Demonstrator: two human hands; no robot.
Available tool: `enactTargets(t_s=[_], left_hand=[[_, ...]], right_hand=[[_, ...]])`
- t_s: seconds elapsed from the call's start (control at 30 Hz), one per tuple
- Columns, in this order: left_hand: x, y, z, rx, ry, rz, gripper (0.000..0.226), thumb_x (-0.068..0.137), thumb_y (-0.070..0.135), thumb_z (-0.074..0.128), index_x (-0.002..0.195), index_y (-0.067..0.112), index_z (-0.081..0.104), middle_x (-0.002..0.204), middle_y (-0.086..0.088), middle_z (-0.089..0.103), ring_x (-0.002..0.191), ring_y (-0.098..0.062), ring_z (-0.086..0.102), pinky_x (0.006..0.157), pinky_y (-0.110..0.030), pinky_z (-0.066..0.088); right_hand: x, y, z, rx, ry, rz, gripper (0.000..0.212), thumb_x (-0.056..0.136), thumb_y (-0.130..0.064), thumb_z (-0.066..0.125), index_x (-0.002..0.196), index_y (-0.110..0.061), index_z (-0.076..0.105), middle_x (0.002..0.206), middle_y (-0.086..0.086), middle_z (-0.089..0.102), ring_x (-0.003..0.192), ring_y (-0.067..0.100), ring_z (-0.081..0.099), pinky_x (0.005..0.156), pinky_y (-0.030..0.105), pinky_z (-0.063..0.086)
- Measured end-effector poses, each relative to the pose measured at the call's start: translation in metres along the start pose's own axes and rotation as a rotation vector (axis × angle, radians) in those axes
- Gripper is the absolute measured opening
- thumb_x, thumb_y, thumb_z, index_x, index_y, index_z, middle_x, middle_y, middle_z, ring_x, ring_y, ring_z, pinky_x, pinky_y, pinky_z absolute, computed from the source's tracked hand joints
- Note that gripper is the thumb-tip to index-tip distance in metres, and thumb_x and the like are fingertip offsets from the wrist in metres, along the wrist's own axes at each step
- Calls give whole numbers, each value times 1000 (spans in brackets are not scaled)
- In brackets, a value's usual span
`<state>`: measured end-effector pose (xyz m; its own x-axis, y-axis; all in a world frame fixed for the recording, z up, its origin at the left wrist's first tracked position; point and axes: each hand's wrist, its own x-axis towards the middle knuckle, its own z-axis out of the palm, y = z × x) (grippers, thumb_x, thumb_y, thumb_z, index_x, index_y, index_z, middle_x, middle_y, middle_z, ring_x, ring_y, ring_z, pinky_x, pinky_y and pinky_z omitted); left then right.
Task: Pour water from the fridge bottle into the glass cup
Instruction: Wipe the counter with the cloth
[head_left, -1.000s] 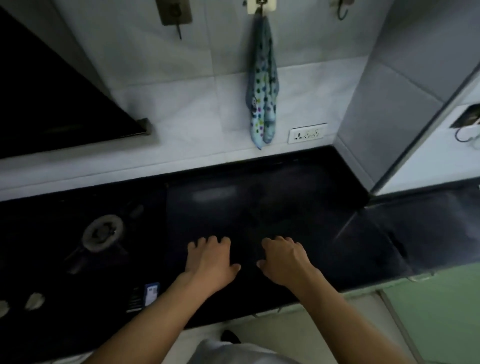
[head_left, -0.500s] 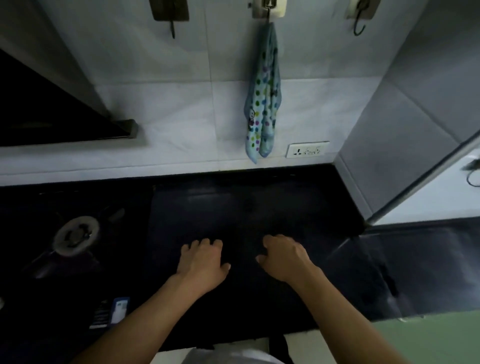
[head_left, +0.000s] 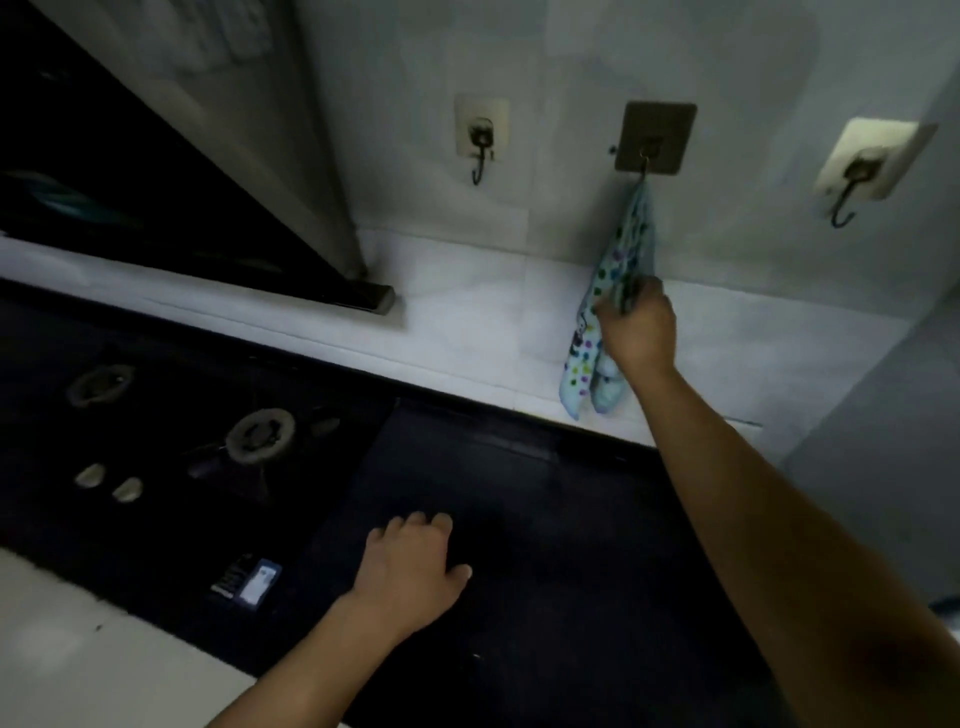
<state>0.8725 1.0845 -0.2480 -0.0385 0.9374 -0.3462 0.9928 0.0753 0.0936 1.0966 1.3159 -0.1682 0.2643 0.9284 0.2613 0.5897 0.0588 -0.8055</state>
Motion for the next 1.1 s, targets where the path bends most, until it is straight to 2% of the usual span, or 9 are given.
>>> enactTargets(t_s=[0.17, 0.33, 0.5, 0.57, 0.67, 0.77, 0.83, 0.93, 1.1], left_hand=[[-8, -3, -15, -16, 93, -51, 60, 94, 57, 54, 142, 22, 46, 135, -4, 57, 125, -25, 53, 105, -41, 41], [-7, -12, -21, -3, 101, -45, 62, 94, 56, 54, 144, 21, 44, 138, -6, 55, 128, -28, 50, 108, -43, 39], [1, -22, -22, 14, 103, 18, 64, 94, 57, 53, 146, 22, 43, 139, -5, 54, 129, -27, 50, 109, -43, 39], [4, -25, -26, -22, 119, 60, 60, 94, 57, 54, 144, 23, 45, 136, -3, 56, 127, -25, 52, 107, -41, 41], [12, -30, -35, -266, 190, 147, 45, 92, 53, 60, 128, 25, 57, 120, 2, 63, 111, -18, 62, 96, -34, 50], [22, -29, -45, -786, 292, 228, 25, 91, 40, 70, 111, 26, 64, 104, 7, 69, 93, -2, 67, 86, -19, 52], [29, -20, -55, -1060, 280, 266, 26, 92, 31, 72, 116, 27, 63, 110, 5, 69, 91, 7, 67, 84, -10, 49], [37, -4, -63, -1350, 46, 378, 52, 90, 29, 75, 136, 18, 53, 128, -1, 64, 108, 3, 64, 91, -15, 51], [38, 3, -36, -1149, -58, 480, 22, 94, 24, 71, 116, 20, 71, 106, 3, 78, 98, -12, 74, 87, -32, 60]], right_hand=[[18, -5, 9, 34, 57, 22, 19, 92, -16, 59, 95, 3, 59, 100, 23, 67, 88, 32, 63, 68, 28, 41], [14, -16, 1, 187, 126, -22, 33, 90, -14, 57, 65, -15, 35, 65, 3, 46, 69, 20, 47, 58, 27, 31], [8, -65, -39, 363, 326, -192, 11, 85, -18, 56, 80, -10, 51, 79, 7, 58, 72, 10, 51, 67, 23, 41], [4, -87, -60, 449, 355, -250, 16, 85, -21, 59, 87, -4, 59, 85, 11, 65, 77, 12, 59, 72, 26, 49], [-28, -105, -82, 455, 240, -296, 21, 87, -21, 65, 90, 0, 62, 89, 16, 69, 80, 14, 64, 74, 31, 55], [-83, -99, -83, 435, 65, -289, 4, 91, -14, 67, 95, -14, 65, 95, 2, 71, 84, 3, 68, 78, 24, 57], [-115, -84, -70, 435, -26, -214, 9, 91, -8, 67, 99, -8, 65, 97, 2, 71, 83, -1, 67, 75, 20, 55], [-161, -52, -32, 589, -200, -45, 18, 86, -8, 66, 102, -1, 63, 96, 11, 73, 87, 17, 69, 77, 38, 58], [-227, -2, 11, 878, -434, 330, 24, 91, -13, 68, 115, -13, 70, 112, 19, 72, 101, 34, 69, 90, 47, 56]])
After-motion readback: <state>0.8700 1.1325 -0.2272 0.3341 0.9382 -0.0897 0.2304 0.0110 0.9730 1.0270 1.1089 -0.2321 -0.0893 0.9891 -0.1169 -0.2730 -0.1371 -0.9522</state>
